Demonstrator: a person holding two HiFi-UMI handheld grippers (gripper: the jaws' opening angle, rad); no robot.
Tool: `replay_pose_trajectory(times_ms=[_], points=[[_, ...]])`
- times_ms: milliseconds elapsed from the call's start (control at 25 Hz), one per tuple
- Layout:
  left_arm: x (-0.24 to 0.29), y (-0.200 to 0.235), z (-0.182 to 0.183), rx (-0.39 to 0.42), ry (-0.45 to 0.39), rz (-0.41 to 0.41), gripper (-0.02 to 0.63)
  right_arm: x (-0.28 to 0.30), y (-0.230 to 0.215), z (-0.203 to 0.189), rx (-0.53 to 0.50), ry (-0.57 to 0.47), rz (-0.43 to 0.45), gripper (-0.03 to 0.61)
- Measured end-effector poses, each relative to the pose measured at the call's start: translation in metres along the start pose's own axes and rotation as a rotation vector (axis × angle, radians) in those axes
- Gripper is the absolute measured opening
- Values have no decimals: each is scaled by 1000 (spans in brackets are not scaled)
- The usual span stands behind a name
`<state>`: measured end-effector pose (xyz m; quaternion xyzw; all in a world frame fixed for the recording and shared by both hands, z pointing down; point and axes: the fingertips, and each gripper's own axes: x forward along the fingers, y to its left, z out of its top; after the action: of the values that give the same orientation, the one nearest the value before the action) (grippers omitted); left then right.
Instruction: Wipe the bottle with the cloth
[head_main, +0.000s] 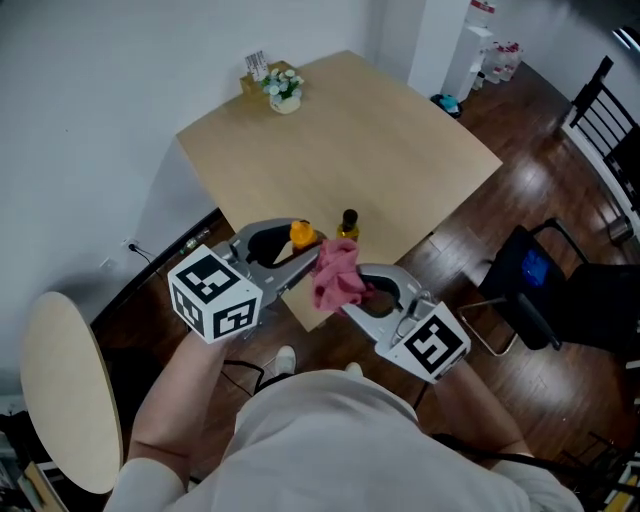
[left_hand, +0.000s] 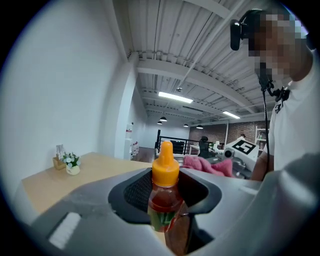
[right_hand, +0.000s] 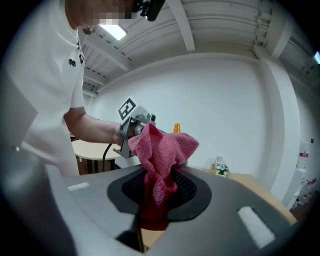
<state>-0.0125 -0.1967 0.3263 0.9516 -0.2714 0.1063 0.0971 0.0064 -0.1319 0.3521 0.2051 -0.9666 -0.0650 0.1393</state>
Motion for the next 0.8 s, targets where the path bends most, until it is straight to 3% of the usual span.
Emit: replay_pose_trajectory(times_ms=[440,560,680,800], points=[[-5,-4,19,8,-32,6,163,12,12,-99,152,178,-16,89],[-6,2,17,1,-28,15,163,13,20,-85,124,145,2,89],[-7,4,16,-5,-23,23,163,11,38,-44,18,94,55,89],[-6,2,16,-8,-26,22,163,17,42,-9,-22,46,63,89]])
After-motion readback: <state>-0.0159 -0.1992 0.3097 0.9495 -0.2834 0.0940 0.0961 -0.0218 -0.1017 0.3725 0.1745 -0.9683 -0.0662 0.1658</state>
